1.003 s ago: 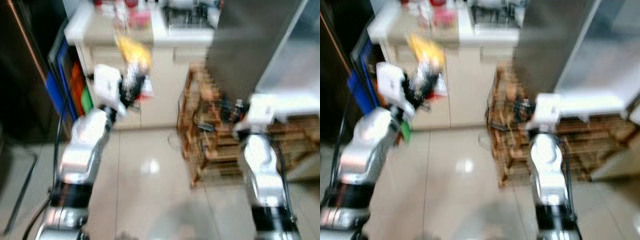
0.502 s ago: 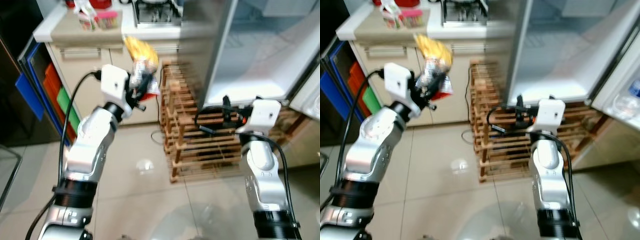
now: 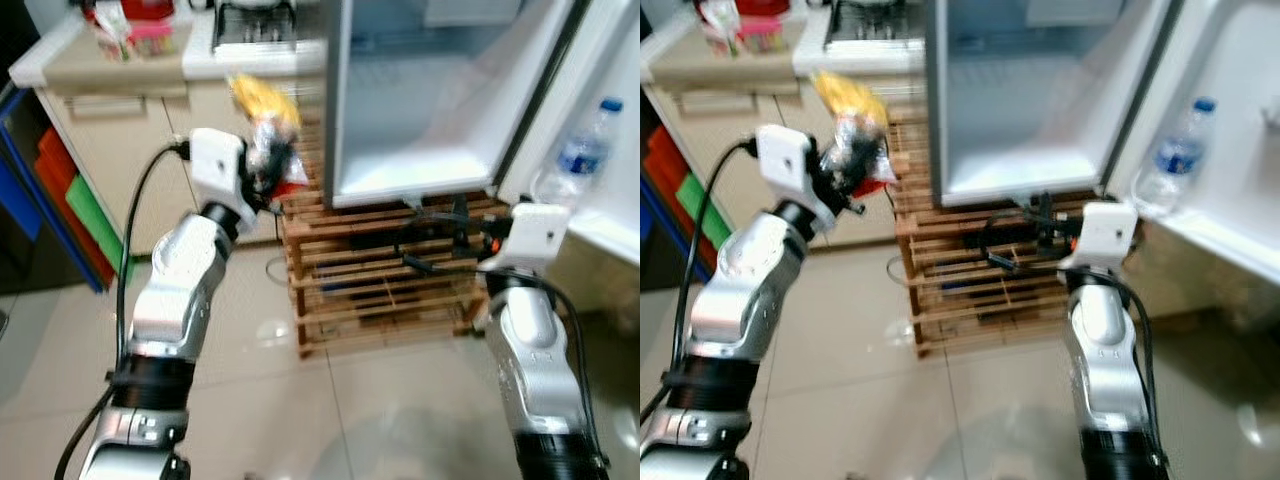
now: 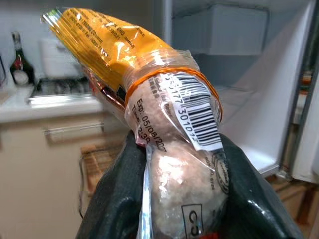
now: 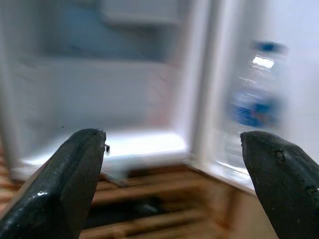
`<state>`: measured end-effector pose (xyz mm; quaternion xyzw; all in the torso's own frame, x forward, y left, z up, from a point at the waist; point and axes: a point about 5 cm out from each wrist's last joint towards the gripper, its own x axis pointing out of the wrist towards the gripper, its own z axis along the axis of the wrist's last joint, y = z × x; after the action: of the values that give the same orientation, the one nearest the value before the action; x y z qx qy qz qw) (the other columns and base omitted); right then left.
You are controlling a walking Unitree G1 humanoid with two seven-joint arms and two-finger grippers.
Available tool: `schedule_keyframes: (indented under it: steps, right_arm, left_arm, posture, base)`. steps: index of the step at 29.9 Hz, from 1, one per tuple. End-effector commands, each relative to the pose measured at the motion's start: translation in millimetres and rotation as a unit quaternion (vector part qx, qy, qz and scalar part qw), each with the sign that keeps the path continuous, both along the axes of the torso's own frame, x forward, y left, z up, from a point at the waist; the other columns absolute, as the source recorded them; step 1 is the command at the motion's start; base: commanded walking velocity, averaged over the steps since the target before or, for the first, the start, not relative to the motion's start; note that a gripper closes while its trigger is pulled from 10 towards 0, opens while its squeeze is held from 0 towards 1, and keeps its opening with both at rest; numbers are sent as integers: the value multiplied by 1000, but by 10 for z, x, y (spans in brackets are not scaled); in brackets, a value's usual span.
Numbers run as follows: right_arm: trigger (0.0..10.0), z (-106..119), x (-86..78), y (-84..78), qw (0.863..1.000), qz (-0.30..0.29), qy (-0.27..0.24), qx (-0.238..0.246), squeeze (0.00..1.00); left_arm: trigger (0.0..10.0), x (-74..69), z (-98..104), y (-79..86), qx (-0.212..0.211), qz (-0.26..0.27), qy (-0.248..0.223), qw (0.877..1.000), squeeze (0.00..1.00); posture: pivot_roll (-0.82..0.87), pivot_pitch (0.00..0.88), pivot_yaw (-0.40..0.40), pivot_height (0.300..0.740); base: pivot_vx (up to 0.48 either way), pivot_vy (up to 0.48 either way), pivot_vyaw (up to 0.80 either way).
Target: Restocking fridge
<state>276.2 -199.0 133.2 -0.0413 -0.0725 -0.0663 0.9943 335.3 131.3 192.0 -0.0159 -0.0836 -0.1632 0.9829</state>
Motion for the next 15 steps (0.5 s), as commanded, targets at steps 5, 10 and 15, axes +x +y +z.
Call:
schedule_keyframes:
  steps: [5,10,15]
  right_arm:
    - [10000,120,33,10,1000,-3,-22,0,0]
    - [10000,116,48,34,1000,0,-19,-5,0]
    - [10000,119,65,66,1000,8,-20,2,0]
  left_arm:
    - [10000,17,18,-21,5,-4,-6,1000,0]
    - [10000,28,-22,-31,7,-3,5,1000,0]
    - [10000,36,-38,-66,24,-8,2,1000,0]
  posture:
    - [-52,0,43,732]
    - [-49,0,41,732]
    - [-46,0,39,732]
  base:
    - [0,0,0]
    - [158,0,315]
    - [417,-145,313]
